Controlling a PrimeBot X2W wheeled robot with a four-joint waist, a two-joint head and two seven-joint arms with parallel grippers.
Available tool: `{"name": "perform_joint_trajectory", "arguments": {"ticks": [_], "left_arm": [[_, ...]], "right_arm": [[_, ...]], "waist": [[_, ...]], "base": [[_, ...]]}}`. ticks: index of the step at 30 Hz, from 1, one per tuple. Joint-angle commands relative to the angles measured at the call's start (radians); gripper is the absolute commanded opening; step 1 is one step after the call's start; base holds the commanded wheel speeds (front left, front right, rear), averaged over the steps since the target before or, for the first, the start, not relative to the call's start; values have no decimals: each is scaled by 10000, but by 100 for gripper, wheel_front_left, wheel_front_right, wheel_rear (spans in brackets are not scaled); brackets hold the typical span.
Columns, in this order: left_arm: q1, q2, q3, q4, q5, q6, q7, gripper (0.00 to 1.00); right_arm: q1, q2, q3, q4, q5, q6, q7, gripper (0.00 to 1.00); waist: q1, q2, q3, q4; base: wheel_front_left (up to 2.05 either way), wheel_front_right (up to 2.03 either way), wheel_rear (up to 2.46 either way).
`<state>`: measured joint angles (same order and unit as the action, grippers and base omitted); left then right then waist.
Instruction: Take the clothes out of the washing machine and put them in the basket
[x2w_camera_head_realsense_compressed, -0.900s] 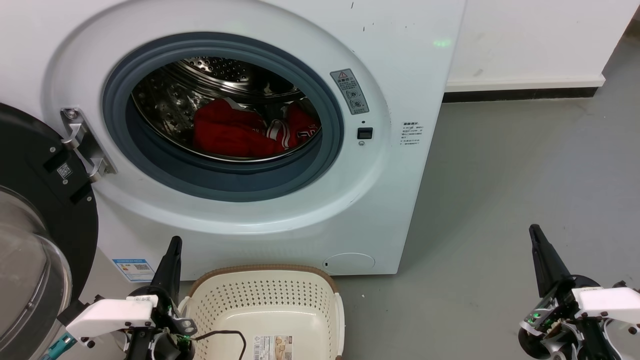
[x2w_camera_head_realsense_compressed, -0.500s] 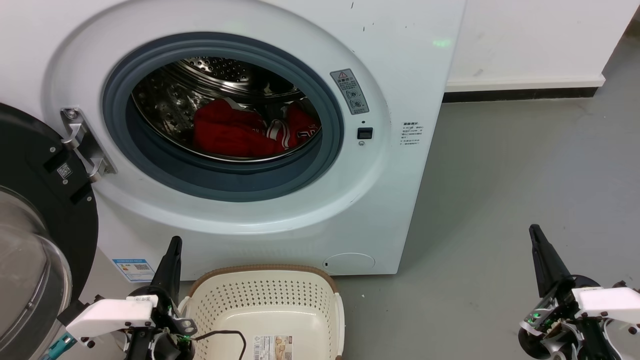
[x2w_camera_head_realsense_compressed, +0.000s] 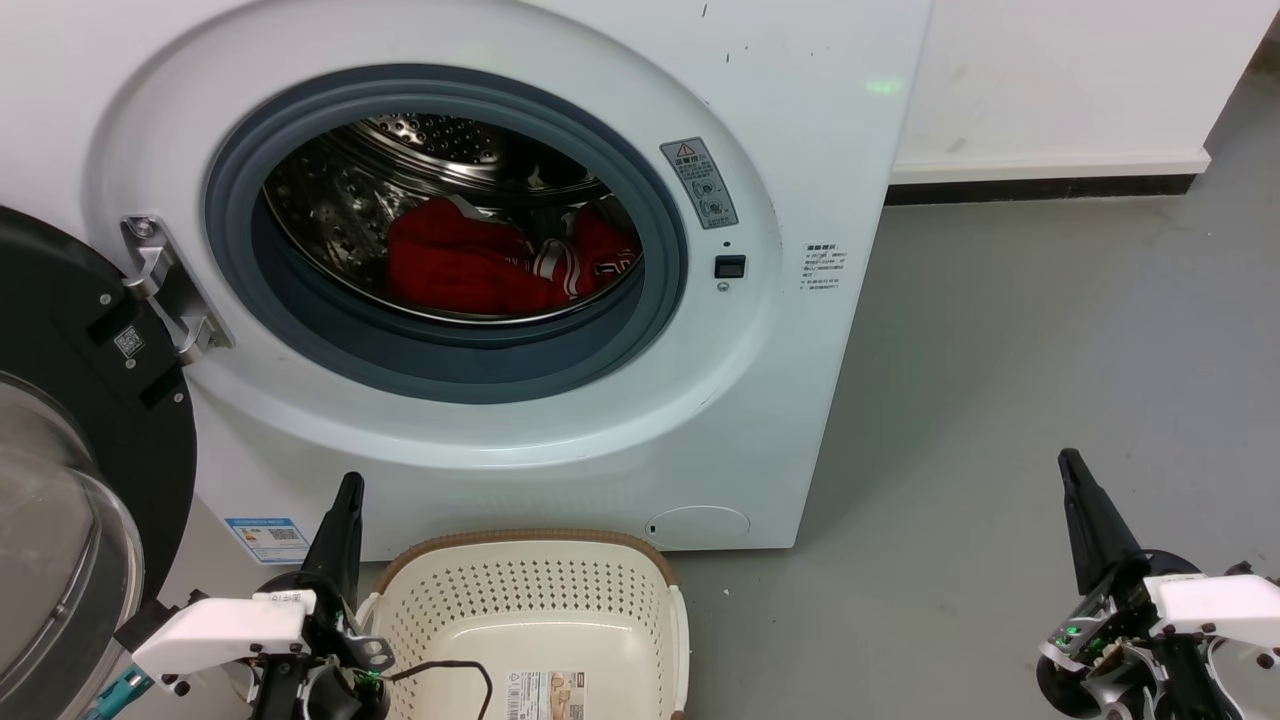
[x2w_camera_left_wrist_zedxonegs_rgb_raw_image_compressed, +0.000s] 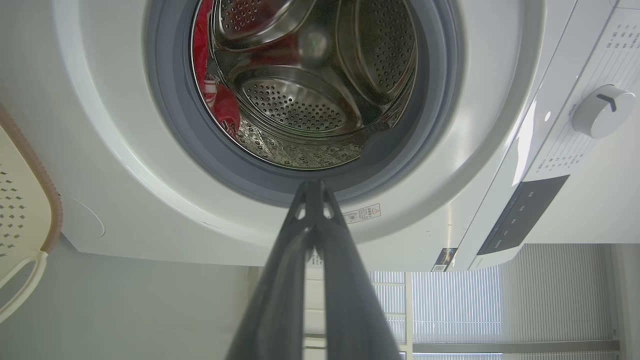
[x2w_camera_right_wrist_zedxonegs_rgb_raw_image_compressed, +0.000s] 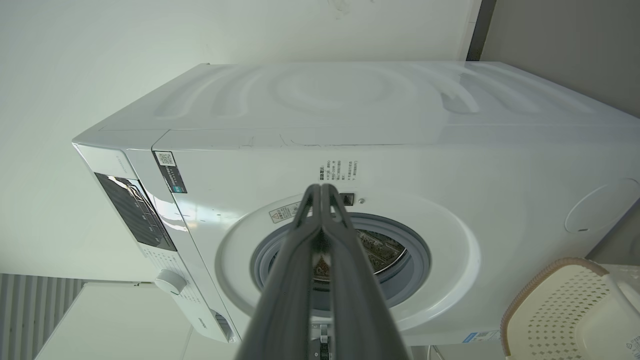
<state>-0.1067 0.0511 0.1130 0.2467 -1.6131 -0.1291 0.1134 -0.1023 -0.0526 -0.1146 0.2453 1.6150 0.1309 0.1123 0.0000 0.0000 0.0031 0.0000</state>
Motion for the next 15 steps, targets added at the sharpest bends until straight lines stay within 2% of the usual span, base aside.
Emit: {"name": "perform_joint_trajectory", "arguments": {"ticks": [1,2,15], "left_arm": [[-54,-19,28,-9,1,-35,32,0],[12,0,-8,34,0,2,-6,100],[66,7,-478,-173,430,2,-584,100]], "right_arm": [[-133,37,2,16,-45,-3,15,0],[15,-2,0,23,2,0,-1,100],[283,6,389,-231,-483,0,-578,100]], "waist": [[0,0,0,0],[0,0,0,0],[0,0,0,4]], "base": [[0,0,0],[0,0,0],[0,0,0]]}}
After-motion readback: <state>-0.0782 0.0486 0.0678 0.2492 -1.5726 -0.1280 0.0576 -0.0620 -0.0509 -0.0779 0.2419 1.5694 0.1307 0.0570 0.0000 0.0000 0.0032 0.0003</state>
